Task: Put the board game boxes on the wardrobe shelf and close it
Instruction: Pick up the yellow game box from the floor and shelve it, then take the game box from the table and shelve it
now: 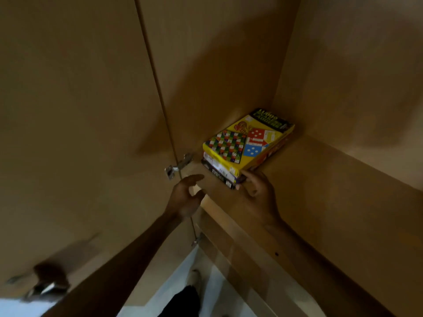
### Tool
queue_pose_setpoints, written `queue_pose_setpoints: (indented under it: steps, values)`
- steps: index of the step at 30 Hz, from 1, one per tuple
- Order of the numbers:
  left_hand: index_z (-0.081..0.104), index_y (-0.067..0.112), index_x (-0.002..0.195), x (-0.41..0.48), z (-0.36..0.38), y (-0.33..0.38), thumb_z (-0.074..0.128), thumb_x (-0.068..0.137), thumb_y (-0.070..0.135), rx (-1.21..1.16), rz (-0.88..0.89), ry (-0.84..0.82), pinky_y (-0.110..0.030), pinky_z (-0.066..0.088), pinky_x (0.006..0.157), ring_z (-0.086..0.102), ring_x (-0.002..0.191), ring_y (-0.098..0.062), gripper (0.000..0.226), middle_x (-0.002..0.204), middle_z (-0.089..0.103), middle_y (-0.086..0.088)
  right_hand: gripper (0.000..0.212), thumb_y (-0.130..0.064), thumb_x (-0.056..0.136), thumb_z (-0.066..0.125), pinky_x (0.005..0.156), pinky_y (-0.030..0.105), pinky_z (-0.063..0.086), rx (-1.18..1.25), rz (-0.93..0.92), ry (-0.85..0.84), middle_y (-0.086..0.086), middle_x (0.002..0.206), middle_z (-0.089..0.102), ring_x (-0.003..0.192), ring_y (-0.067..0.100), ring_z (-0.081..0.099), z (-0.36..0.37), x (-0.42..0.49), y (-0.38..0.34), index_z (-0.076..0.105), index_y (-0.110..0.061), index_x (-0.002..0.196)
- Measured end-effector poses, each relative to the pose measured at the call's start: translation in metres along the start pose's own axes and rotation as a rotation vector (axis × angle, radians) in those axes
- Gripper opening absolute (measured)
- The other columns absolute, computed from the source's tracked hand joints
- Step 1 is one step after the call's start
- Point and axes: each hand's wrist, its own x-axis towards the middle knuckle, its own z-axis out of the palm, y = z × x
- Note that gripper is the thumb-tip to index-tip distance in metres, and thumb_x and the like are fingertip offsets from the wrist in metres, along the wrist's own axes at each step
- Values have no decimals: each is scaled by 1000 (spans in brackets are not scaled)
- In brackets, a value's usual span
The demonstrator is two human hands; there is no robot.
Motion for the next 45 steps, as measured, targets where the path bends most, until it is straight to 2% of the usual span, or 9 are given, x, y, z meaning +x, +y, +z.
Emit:
queue_pose_setpoints:
  steps: [5,10,13,20,24,29,33,39,45]
  values:
    - [65,18,120,-87,-10,-43,70,85,15,-182,-223,125,-6,47,68,64,103,-10,35,116,66,6,44,-28,80,65,75,18,49,67,197,-225,-8,112,66,96,1,61,27,-61,-9,61,-25,123]
    - [64,19,119,-188,-34,-88,70,85,15,-220,-376,235,-14,48,73,64,102,-7,35,114,68,7,43,-27,83,68,80,21,51,41,243,-519,-8,107,67,94,2,62,69,-120,-29,60,-24,125]
    - [65,18,118,-245,-56,-109,70,85,13,-268,-461,339,-11,48,72,65,101,-7,35,113,68,5,43,-25,84,69,80,27,54,39,208,-659,-4,107,68,93,8,64,102,-151,-47,59,-20,126]
    - [65,19,117,-426,-122,-142,68,86,11,-357,-602,733,-6,46,71,65,101,-3,32,112,69,9,45,-23,83,68,80,21,51,49,7,-1047,-5,105,65,90,9,63,193,-259,-135,58,-23,127]
    - [65,21,118,-546,-156,-158,68,86,12,-353,-664,920,-13,47,78,65,100,-2,33,111,69,8,41,-23,80,69,83,26,53,99,-106,-1187,-9,104,65,87,5,63,236,-347,-194,62,-30,120]
    - [65,23,116,-696,-179,-164,69,85,10,-369,-725,1193,-30,55,86,66,99,-10,34,109,70,6,40,-23,83,69,78,15,46,145,-255,-1421,-10,105,65,90,0,63,268,-472,-268,61,-29,121]
    - [65,15,118,-789,-180,-157,69,85,7,-360,-774,1414,-19,53,80,67,97,-10,34,109,70,1,40,-25,84,68,76,13,48,173,-399,-1604,-10,104,65,91,2,63,283,-562,-318,60,-28,123]
    - [67,14,113,-944,-150,-144,69,84,6,-363,-914,1856,-15,54,79,67,91,-9,29,104,71,-1,40,-21,82,69,75,15,47,178,-662,-1979,-10,100,65,88,3,62,300,-730,-397,62,-29,121]
    - [66,17,113,-1081,-120,-129,69,84,5,-393,-1023,2196,-26,55,84,68,93,-13,31,104,71,0,41,-21,82,71,82,23,55,213,-939,-2243,-8,99,66,88,4,64,297,-905,-460,63,-25,122]
